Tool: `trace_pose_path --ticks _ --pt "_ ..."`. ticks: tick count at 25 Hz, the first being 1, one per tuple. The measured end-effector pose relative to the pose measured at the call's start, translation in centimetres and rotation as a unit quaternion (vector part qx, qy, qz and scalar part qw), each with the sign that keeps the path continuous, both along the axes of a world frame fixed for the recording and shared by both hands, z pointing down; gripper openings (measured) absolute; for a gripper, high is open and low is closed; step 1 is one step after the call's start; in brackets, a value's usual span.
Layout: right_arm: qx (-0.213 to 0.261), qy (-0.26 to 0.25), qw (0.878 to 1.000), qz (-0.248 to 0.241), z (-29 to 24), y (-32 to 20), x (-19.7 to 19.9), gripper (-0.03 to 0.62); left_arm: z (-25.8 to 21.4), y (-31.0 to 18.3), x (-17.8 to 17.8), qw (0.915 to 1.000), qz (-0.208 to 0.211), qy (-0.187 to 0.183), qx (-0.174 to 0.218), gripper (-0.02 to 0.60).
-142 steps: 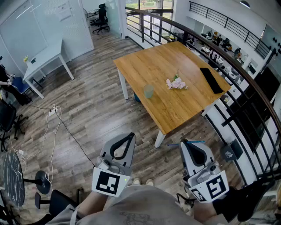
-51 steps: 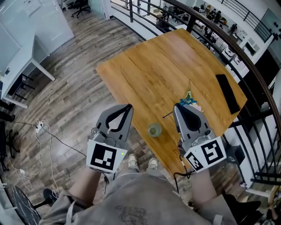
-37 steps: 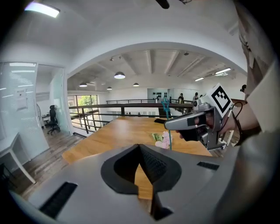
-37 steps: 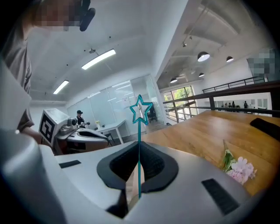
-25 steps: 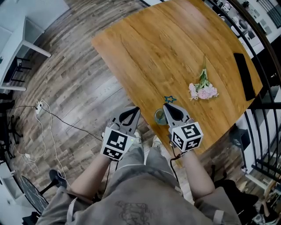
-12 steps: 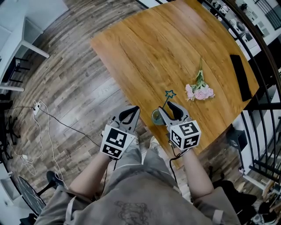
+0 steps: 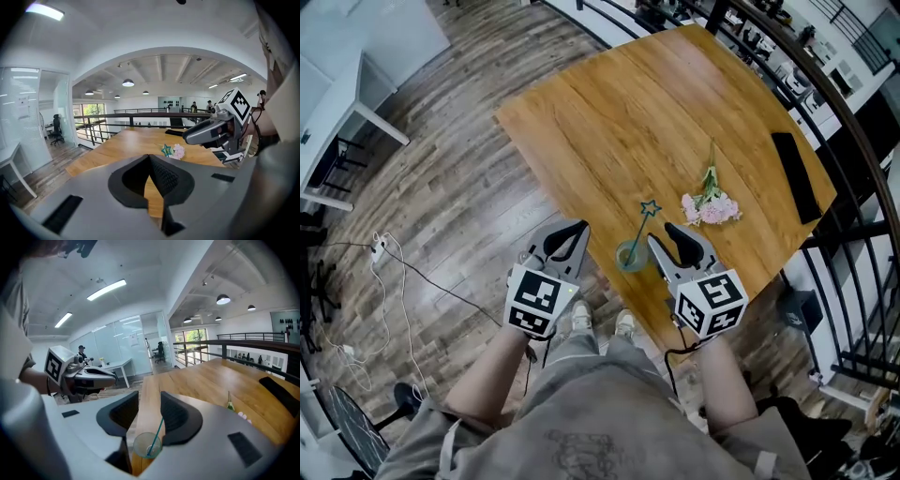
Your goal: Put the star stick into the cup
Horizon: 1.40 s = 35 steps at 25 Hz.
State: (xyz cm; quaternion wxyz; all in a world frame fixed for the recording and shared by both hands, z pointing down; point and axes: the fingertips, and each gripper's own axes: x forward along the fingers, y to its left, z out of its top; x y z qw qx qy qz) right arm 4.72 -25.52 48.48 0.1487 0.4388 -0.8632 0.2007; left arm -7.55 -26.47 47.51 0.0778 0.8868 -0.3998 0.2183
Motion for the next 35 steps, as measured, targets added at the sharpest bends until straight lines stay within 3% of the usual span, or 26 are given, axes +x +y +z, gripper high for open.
trace_pose_path --ticks 10,15,19,26,35 --pt "0.14 -0.038 0.989 -0.008 -13.2 0.6 0.2 0.101 -9.1 -1.5 -0.7 0.9948 0.004 0.007 0.101 0.017" --pt "0.189 -0.054 0.98 -0.01 -18.4 2.5 0.6 0.066 -13.9 -0.5 -0.3 0.9882 0.017 0.02 0.151 0.017" --pt "0.222 -0.038 0.974 -0.007 -20.7 4.3 1.0 0.051 -17.2 0.7 0.1 0.9828 0.021 0.05 0.177 0.017" --pt "0.235 -0.044 0.971 0.004 -21.9 6.6 2.0 0.034 -19.4 2.6 -0.1 0.9791 0.02 0.056 0.195 0.017" --pt "0.19 -0.045 0.981 -0.007 -18.6 7.1 1.5 0.032 -17.4 4.1 0.4 0.9838 0.028 0.051 0.169 0.017"
